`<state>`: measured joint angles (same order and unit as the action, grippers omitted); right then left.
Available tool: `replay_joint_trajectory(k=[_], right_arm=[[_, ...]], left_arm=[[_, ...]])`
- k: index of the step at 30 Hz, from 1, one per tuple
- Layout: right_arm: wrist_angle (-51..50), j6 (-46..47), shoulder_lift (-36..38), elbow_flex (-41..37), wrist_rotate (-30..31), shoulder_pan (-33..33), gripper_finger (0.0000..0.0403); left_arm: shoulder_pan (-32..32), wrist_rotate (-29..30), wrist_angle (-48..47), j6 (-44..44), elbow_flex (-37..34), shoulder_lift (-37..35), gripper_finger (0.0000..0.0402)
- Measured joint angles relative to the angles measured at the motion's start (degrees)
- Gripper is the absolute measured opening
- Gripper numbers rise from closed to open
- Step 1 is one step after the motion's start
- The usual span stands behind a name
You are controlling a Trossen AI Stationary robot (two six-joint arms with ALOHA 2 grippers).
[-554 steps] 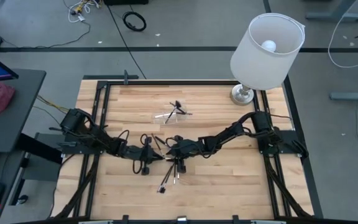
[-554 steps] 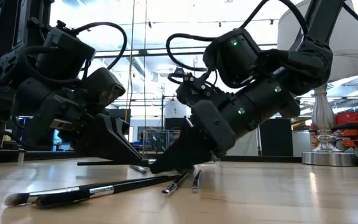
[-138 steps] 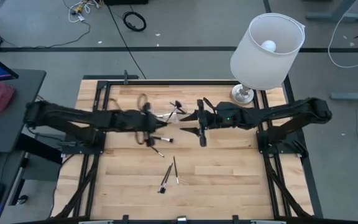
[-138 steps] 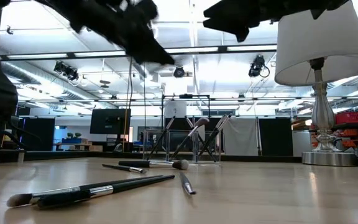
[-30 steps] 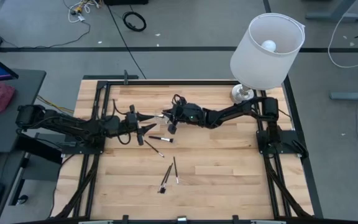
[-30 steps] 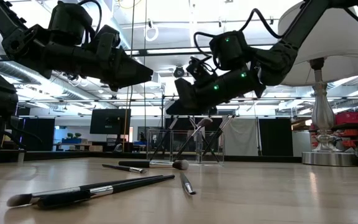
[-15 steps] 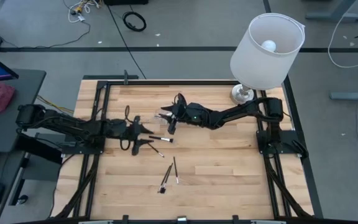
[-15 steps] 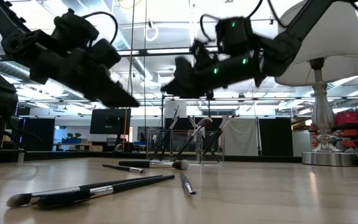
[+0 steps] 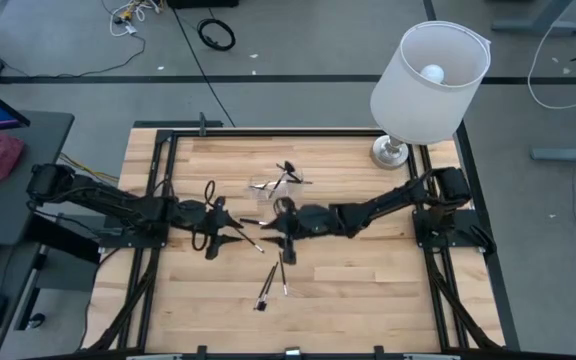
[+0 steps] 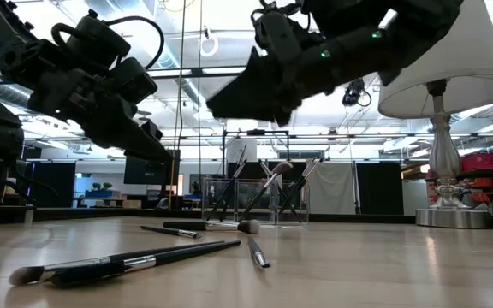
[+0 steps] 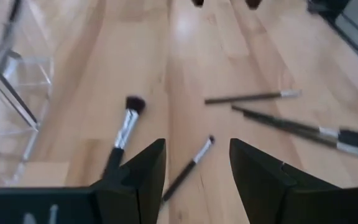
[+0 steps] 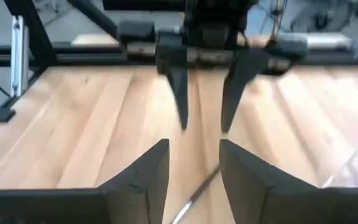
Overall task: Put items in baskets/containers
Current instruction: Put the black liner brush into the transparent organizer
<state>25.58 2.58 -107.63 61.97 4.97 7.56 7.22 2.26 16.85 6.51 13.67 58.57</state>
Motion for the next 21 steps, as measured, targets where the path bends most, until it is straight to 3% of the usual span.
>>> replay_joint_trajectory(k=[6, 12, 21], right_arm=[[-0.52, 7.16, -0.30, 0.02, 4.15, 2.68, 0.0143], [4.32, 9.65, -6.89, 0.03, 12.33, 4.16, 0.0142], [3.23, 13.66, -8.95, 0.02, 12.38, 5.18, 0.0139]], left_arm=[[1.79, -0.50, -5.39, -0.90, -0.02, 0.00, 0.0181], [1.58, 1.89, -5.30, -1.52, -0.02, 0.00, 0.0181], [1.66, 2.47, -7.46, 0.53, -0.02, 0.00, 0.0181]])
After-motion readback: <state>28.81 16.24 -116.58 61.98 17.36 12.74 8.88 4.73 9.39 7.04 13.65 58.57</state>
